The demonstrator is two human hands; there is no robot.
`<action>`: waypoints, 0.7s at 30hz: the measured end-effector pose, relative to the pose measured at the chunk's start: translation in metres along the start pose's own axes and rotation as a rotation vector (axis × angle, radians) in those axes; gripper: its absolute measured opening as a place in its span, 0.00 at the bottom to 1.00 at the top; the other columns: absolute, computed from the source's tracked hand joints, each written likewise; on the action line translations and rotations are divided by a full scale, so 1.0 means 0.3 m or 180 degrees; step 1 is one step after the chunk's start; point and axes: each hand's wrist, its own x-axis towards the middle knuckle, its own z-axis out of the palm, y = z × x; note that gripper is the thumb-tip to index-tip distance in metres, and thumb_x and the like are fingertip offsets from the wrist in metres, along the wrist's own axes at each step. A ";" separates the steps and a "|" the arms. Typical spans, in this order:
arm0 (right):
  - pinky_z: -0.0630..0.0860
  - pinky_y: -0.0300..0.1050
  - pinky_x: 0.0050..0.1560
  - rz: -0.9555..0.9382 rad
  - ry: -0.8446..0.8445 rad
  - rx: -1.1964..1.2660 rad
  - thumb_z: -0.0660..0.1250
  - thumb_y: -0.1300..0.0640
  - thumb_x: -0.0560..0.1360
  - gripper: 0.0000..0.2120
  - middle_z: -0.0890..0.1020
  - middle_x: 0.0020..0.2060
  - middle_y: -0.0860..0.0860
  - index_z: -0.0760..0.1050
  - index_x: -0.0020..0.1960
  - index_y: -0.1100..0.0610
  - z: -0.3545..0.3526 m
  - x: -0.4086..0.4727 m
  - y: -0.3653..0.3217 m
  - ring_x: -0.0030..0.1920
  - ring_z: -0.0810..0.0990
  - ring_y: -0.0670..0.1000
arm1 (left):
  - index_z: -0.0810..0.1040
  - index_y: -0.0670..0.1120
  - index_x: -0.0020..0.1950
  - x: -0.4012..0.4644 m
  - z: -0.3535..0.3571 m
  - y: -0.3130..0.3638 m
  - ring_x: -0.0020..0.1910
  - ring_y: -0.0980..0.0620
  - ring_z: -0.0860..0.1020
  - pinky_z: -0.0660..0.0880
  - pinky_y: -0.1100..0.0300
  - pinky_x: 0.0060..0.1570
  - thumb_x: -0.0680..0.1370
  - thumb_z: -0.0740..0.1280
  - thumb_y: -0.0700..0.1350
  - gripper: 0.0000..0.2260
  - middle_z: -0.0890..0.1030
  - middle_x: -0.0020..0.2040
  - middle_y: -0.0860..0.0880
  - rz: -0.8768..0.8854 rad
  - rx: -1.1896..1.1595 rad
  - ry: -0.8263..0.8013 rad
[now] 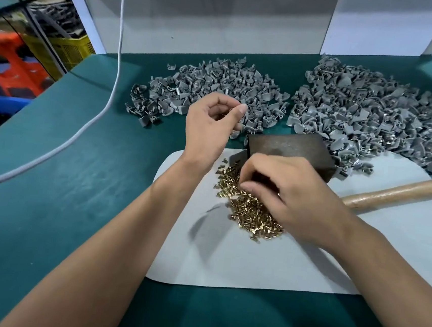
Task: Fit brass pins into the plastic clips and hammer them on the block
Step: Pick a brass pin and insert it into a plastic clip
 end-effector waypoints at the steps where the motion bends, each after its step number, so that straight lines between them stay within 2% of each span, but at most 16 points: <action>1: 0.73 0.40 0.45 0.0052 0.0207 0.0048 0.71 0.58 0.79 0.04 0.80 0.40 0.44 0.77 0.47 0.56 -0.005 -0.001 0.006 0.42 0.78 0.45 | 0.83 0.42 0.46 -0.002 0.003 0.004 0.32 0.51 0.80 0.75 0.63 0.33 0.77 0.74 0.38 0.02 0.84 0.38 0.44 0.0022 -0.0059 -0.0062; 3: 0.72 0.32 0.42 0.0245 0.0625 0.0160 0.73 0.58 0.78 0.04 0.81 0.39 0.42 0.79 0.46 0.55 -0.018 -0.004 0.018 0.41 0.80 0.44 | 0.83 0.42 0.47 -0.006 0.011 0.012 0.32 0.52 0.80 0.75 0.62 0.33 0.77 0.75 0.39 0.02 0.84 0.39 0.46 0.0033 -0.0234 -0.0221; 5: 0.74 0.30 0.41 0.0495 0.1041 0.0380 0.75 0.58 0.76 0.03 0.83 0.40 0.42 0.82 0.46 0.54 -0.032 -0.008 0.033 0.41 0.82 0.44 | 0.84 0.42 0.48 -0.014 0.021 0.025 0.33 0.52 0.80 0.75 0.63 0.34 0.77 0.75 0.39 0.02 0.85 0.40 0.45 0.0017 -0.0426 -0.0391; 7: 0.77 0.33 0.41 0.0688 0.1414 0.0620 0.76 0.59 0.74 0.03 0.85 0.40 0.42 0.84 0.48 0.54 -0.046 -0.012 0.051 0.40 0.84 0.45 | 0.84 0.43 0.48 -0.022 0.033 0.038 0.34 0.52 0.80 0.75 0.64 0.35 0.77 0.75 0.39 0.01 0.85 0.40 0.45 0.0005 -0.0529 -0.0559; 10: 0.79 0.38 0.37 0.0978 0.1807 0.0883 0.75 0.60 0.75 0.05 0.85 0.37 0.45 0.85 0.49 0.52 -0.068 -0.015 0.087 0.34 0.83 0.49 | 0.84 0.41 0.53 -0.037 0.049 0.053 0.36 0.53 0.81 0.77 0.65 0.39 0.77 0.73 0.35 0.06 0.86 0.42 0.46 0.0001 -0.0603 -0.0781; 13: 0.82 0.46 0.39 0.1180 0.1901 0.0903 0.73 0.63 0.76 0.09 0.85 0.38 0.48 0.85 0.50 0.49 -0.083 -0.016 0.111 0.34 0.84 0.51 | 0.84 0.40 0.57 -0.051 0.057 0.062 0.40 0.52 0.82 0.80 0.58 0.46 0.77 0.70 0.31 0.11 0.87 0.49 0.44 -0.0016 -0.0662 -0.1076; 16: 0.84 0.47 0.40 0.1168 0.1952 0.0828 0.73 0.63 0.76 0.09 0.86 0.40 0.47 0.83 0.52 0.51 -0.082 -0.017 0.112 0.40 0.86 0.50 | 0.84 0.40 0.59 -0.065 0.067 0.069 0.42 0.50 0.84 0.81 0.58 0.47 0.76 0.71 0.30 0.12 0.87 0.48 0.44 0.0063 -0.0507 -0.1222; 21: 0.84 0.52 0.50 0.1093 0.2075 0.0593 0.74 0.63 0.75 0.11 0.85 0.42 0.46 0.77 0.53 0.54 -0.081 -0.011 0.098 0.46 0.86 0.47 | 0.84 0.37 0.58 -0.083 0.077 0.066 0.48 0.47 0.85 0.82 0.54 0.50 0.74 0.75 0.32 0.13 0.87 0.48 0.43 0.0196 -0.0246 -0.1340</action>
